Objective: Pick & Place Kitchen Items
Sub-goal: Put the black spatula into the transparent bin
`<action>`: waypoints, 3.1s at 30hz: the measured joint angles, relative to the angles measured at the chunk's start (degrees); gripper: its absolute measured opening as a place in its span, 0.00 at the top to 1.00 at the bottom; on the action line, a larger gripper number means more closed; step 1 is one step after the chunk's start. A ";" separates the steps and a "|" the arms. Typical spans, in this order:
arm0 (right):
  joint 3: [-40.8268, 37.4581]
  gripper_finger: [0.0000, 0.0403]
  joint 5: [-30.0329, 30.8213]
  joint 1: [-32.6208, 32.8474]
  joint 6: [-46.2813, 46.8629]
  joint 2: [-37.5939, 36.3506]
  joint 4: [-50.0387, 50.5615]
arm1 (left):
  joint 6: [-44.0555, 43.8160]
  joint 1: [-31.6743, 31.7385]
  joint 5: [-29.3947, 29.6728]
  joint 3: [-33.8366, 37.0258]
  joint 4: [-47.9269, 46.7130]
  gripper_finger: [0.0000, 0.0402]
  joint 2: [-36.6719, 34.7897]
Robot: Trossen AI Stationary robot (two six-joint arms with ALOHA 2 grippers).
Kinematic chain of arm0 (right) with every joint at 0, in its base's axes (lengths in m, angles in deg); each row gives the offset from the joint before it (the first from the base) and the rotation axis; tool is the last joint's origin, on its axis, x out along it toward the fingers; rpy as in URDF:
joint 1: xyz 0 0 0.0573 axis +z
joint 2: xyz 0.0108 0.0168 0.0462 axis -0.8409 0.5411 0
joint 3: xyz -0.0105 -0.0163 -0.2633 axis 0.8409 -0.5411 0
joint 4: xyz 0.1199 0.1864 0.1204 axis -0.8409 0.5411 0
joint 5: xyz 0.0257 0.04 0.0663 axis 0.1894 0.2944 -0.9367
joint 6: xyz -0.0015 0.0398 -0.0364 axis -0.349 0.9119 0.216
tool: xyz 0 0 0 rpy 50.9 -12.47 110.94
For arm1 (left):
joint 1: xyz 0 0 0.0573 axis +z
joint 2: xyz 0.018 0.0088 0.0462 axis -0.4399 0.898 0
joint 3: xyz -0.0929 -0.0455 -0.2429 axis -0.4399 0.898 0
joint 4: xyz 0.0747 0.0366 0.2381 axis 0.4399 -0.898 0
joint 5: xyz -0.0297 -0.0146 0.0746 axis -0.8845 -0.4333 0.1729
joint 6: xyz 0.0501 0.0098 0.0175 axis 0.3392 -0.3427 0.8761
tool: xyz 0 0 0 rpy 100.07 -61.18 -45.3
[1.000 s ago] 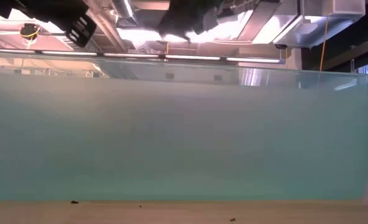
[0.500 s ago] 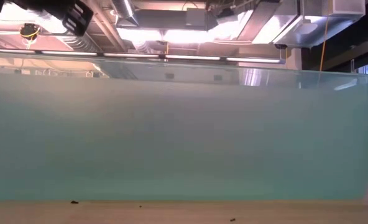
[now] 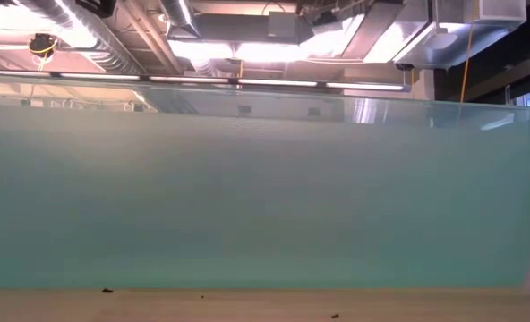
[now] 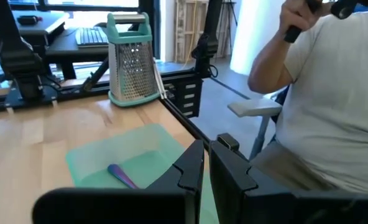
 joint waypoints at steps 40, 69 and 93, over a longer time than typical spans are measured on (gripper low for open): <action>-12.68 0.73 1.93 25.88 -1.75 -11.80 -12.91 | 14.70 0.29 15.09 4.77 28.48 0.95 7.06; -32.85 0.73 -26.94 7.65 11.42 -1.76 -58.90 | 13.63 10.24 10.88 -1.66 62.87 0.64 29.82; -32.04 0.73 -24.60 7.67 10.96 -0.66 -56.84 | 15.03 11.28 9.02 -1.95 79.05 0.42 36.76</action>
